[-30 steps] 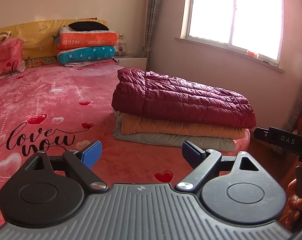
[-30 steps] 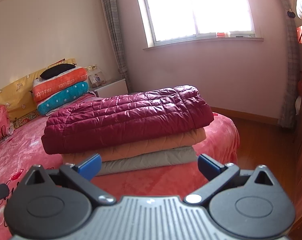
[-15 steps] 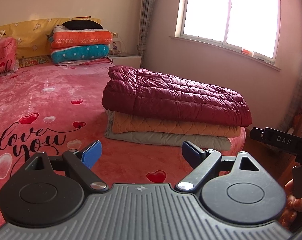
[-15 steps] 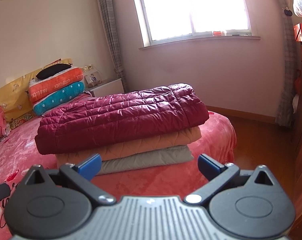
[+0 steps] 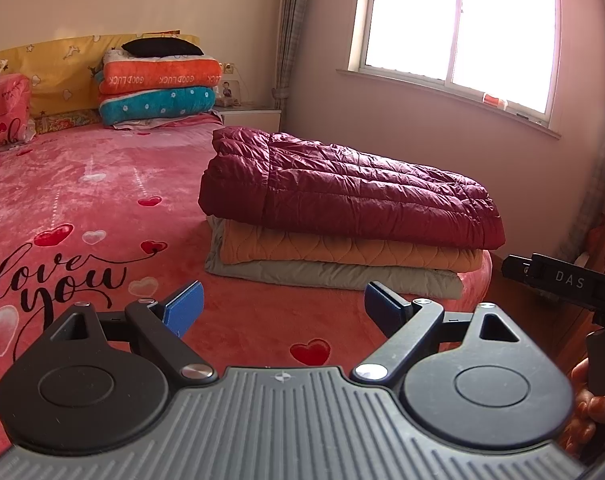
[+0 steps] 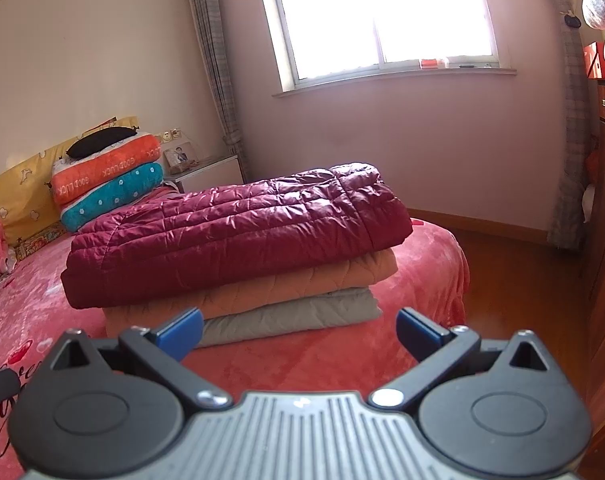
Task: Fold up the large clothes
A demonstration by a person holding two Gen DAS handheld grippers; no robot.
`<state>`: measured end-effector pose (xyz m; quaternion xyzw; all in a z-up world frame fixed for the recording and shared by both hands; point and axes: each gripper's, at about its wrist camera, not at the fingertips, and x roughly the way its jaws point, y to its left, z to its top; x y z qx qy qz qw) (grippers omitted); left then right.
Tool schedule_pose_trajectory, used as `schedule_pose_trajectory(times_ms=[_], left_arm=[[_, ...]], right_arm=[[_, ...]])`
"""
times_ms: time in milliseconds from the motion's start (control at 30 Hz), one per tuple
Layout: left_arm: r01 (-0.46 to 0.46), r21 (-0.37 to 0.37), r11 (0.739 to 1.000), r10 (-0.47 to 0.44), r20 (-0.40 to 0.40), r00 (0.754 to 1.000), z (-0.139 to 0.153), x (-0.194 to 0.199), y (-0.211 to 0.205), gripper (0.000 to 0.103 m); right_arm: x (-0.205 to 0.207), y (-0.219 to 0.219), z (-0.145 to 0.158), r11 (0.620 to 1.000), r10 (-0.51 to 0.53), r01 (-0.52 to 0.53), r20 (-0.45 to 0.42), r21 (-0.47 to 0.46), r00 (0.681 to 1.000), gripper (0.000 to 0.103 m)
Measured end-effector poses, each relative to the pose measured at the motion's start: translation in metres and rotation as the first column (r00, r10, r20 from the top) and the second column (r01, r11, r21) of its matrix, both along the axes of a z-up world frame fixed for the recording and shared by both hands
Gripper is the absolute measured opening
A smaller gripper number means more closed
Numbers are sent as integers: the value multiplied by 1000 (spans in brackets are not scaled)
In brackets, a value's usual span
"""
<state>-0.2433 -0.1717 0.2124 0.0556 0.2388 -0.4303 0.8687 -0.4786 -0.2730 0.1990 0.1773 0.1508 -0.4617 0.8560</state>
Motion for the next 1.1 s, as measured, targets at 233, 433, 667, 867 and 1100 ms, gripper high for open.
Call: schedule_pose_trajectory(times_ms=[233,433,667,867,1100], left_arm=[[10,7,1000,-10,-8,1000,-3,3,-8,103],[28,19,999,-27,-11,1000,-8,4,-18,103],[44,38,998,-43,-15,999,-15,2,-28,103],[51,48,998,-49,-34,998,-22,6,-33,103],[37,46,998,-35,-34,999,-30,13,-32,103]], right_arm=[[-1,-2,-2,1000,-6,6,3,2,1000,102],[-2,-6,-6,1000,-14,14,6,8,1000,102],[-5,-11,-10,999,-27,26,7,19,1000,102],[-5,-13,-13,999,-29,29,4,25,1000,102],[1,-14,-17,1000,-18,19,-19,22,1000,102]])
